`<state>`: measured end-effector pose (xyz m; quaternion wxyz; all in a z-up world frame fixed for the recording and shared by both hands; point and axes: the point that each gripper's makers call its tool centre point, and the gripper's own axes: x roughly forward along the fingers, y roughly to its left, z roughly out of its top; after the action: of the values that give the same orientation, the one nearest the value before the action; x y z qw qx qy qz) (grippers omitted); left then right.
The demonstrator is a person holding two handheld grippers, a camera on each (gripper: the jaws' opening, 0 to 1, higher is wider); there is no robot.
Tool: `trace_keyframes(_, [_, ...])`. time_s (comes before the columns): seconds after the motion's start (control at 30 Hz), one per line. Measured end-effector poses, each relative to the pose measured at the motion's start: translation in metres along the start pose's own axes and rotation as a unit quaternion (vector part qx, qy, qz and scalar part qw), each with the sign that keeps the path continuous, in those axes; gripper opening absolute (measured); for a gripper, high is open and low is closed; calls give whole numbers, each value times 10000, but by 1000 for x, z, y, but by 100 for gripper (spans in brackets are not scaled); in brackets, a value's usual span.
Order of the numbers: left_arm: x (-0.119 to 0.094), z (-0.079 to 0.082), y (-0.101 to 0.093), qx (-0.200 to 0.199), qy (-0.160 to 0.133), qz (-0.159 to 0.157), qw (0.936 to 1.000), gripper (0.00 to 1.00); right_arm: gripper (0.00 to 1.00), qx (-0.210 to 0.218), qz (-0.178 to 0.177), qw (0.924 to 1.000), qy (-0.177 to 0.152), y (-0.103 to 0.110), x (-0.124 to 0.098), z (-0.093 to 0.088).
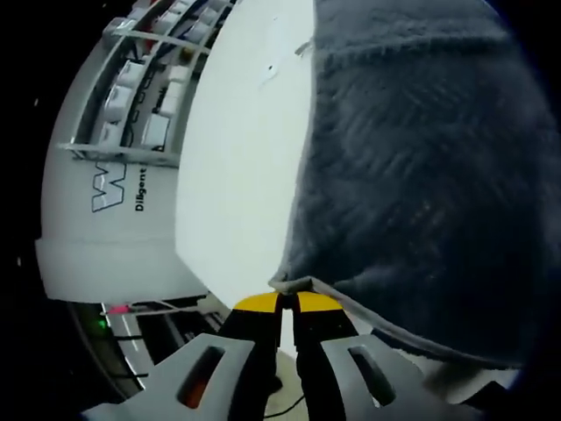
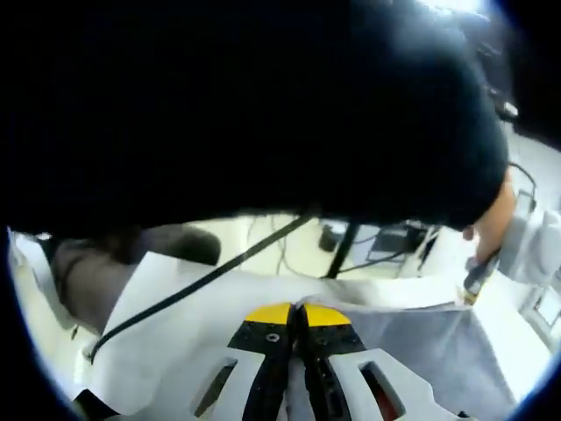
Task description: Open the folded towel by lifting each exposed corner and separating the folded layers until the towel lies flat within the target outline without major curled edges
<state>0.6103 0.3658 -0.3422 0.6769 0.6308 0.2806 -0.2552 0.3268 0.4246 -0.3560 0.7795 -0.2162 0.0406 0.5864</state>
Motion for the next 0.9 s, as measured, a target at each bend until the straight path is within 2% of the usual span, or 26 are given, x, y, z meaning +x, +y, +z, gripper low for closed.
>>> trace_keyframes(0.13, [5, -8, -7, 19, 72, -10, 10000, 4, 0, -31, 68, 9999, 105, 5, 6, -9])
trace_keyframes(0.2, [7, -16, -6, 177, 237, 70, 9995, 4, 0, -8, 100, 9998, 159, 6, 8, -13])
trace_keyframes(0.23, [10, -29, -1, 669, 605, 275, 9955, 3, 0, -26, 109, 9998, 184, 6, 11, -14])
trace_keyframes(0.27, [11, -34, -1, 746, 746, 301, 9940, 1, 0, -45, 122, 9997, 210, 7, 13, -16])
trace_keyframes(0.37, [19, -36, -13, 493, 579, 127, 9970, 1, 0, -26, 147, 9995, 271, 7, 15, -23])
trace_keyframes(0.57, [21, -38, -11, 277, 584, 230, 9976, 2, 0, -9, 224, 9991, 370, 12, 23, -30])
trace_keyframes(0.7, [19, -44, 0, 106, 713, 424, 9965, 3, 0, -105, 315, 9979, 556, 18, 31, -44])
trace_keyframes(0.8, [20, -57, 0, -15, 935, 418, 9947, 8, 3, -79, 321, 9979, 563, 17, 32, -45])
trace_keyframes(0.9, [20, -66, 0, -122, 1064, 486, 9931, 8, 7, -210, 310, 9979, 537, 16, 33, -43])
